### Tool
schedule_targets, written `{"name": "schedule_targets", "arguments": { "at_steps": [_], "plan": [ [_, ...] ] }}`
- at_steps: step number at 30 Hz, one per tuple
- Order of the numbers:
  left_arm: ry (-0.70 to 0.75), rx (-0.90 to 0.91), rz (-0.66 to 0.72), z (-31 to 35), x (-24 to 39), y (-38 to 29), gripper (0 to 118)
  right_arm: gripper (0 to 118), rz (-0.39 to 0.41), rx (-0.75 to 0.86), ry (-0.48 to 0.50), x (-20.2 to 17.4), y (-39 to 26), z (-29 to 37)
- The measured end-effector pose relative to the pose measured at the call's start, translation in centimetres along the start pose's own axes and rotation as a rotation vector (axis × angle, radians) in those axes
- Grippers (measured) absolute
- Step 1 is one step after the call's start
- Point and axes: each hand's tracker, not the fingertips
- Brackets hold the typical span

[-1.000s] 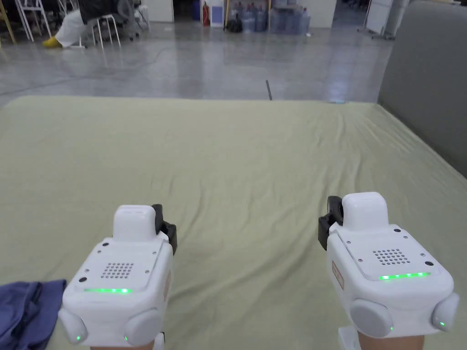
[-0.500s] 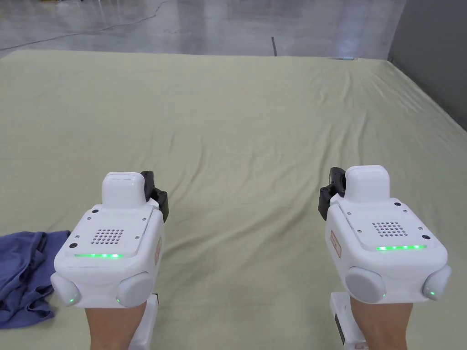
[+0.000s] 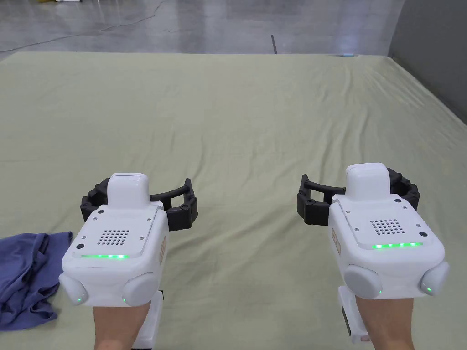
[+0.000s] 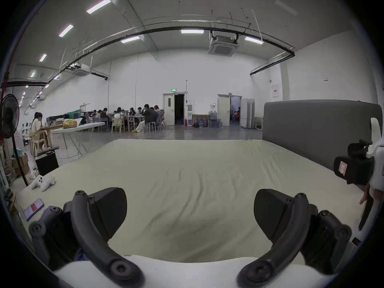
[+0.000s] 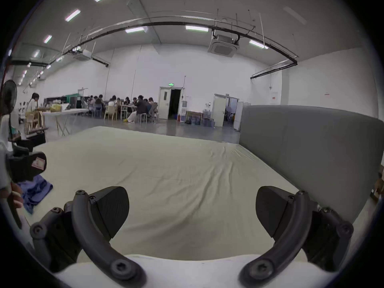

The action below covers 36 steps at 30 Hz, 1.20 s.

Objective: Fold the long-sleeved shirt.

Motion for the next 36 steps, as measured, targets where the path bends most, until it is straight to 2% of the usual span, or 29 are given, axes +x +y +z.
{"name": "schedule_targets", "arguments": {
  "at_steps": [25,36],
  "plan": [
    [-0.01,0.027,-0.026,0.1,0.4,0.5,118,118,-0.023,0.023,-0.004,0.3,1.5,1.0],
    [-0.001,0.002,0.015,0.4,0.2,1.1,118,118,-0.046,0.022,-0.022,0.4,1.6,1.0]
  ]
}}
